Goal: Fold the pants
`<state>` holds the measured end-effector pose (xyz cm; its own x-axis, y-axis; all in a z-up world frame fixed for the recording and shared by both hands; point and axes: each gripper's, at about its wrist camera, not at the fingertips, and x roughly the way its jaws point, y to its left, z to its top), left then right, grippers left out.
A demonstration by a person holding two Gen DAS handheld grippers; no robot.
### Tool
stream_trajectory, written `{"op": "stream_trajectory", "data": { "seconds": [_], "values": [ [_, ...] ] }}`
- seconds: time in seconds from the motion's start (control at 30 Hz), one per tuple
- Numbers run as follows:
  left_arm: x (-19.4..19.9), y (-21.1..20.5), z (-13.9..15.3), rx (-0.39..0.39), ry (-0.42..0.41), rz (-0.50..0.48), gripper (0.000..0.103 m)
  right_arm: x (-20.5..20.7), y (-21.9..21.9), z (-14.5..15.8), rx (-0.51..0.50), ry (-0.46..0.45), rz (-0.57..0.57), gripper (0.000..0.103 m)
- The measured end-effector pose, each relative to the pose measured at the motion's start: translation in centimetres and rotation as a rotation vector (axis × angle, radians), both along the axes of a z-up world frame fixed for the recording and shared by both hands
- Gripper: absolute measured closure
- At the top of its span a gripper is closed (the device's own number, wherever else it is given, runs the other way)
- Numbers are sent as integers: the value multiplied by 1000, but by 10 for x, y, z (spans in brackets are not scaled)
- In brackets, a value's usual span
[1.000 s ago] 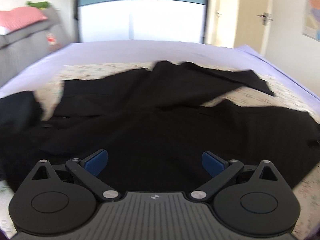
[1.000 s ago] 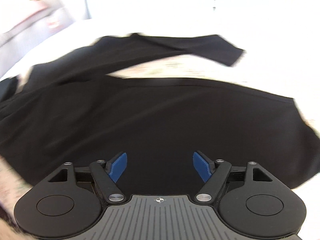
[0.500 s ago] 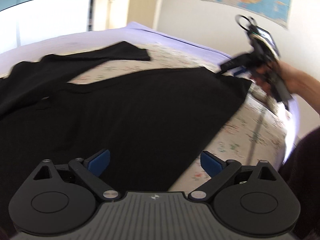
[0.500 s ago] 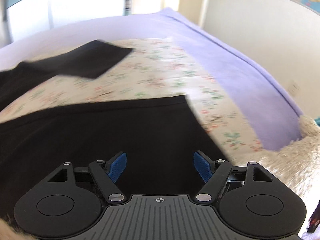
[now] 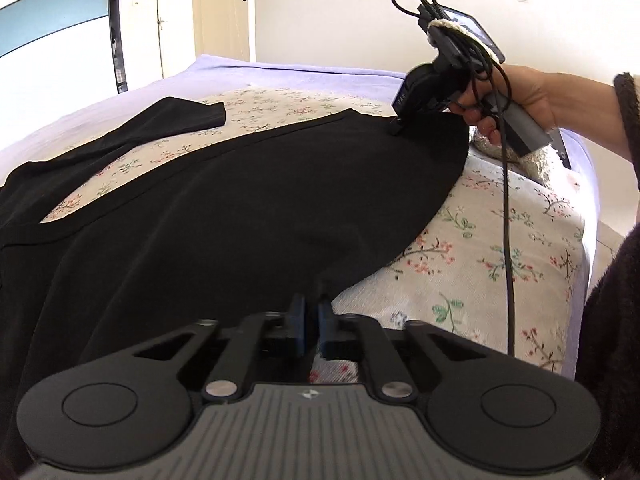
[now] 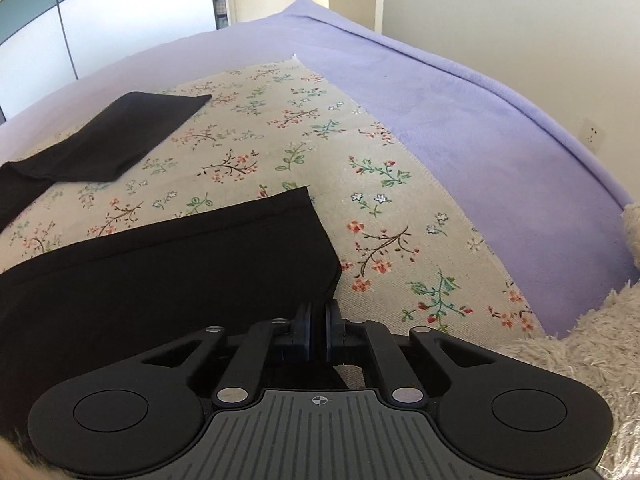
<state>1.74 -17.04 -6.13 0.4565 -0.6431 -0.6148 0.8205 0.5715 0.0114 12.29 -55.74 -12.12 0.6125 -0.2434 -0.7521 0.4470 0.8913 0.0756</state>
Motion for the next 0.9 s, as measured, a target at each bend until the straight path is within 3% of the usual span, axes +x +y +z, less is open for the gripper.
{"op": "stream_trajectory", "data": {
  "seconds": [0.13, 0.27, 0.3, 0.37, 0.4, 0.43, 0.47, 0.53, 0.6, 0.8, 0.9],
  "values": [
    [-4, -4, 6, -41, 38, -47, 55, -6, 12, 7, -150, 39, 10, 103],
    [-13, -13, 3, -17, 31, -94, 53, -12, 16, 8, -281, 95, 1, 103],
    [-13, -13, 4, -22, 35, -94, 48, -12, 14, 5, -273, 101, 0, 102],
    [-10, -12, 9, -52, 59, -86, 24, -13, 13, 1, -272, 100, 10, 101],
    [-9, -10, 12, -67, 61, -75, 10, -15, 15, 2, -282, 93, 16, 94],
    [-8, -8, 16, -78, 49, -58, 4, -16, 16, 5, -291, 83, 19, 86],
    [-7, -7, 21, -85, 33, -42, 3, -18, 18, 10, -298, 71, 20, 80],
    [1, -5, 30, -86, 18, -18, 0, -21, 21, 21, -286, 30, 28, 51],
    [11, -2, 39, -85, 1, 23, 0, -21, 25, 32, -264, -11, 42, 40],
    [63, -4, 55, -28, -89, 144, 0, 7, 45, 58, -186, -112, 120, 24],
    [94, -10, 58, 7, -120, 186, 0, 35, 57, 63, -134, -149, 174, 21]
  ]
}}
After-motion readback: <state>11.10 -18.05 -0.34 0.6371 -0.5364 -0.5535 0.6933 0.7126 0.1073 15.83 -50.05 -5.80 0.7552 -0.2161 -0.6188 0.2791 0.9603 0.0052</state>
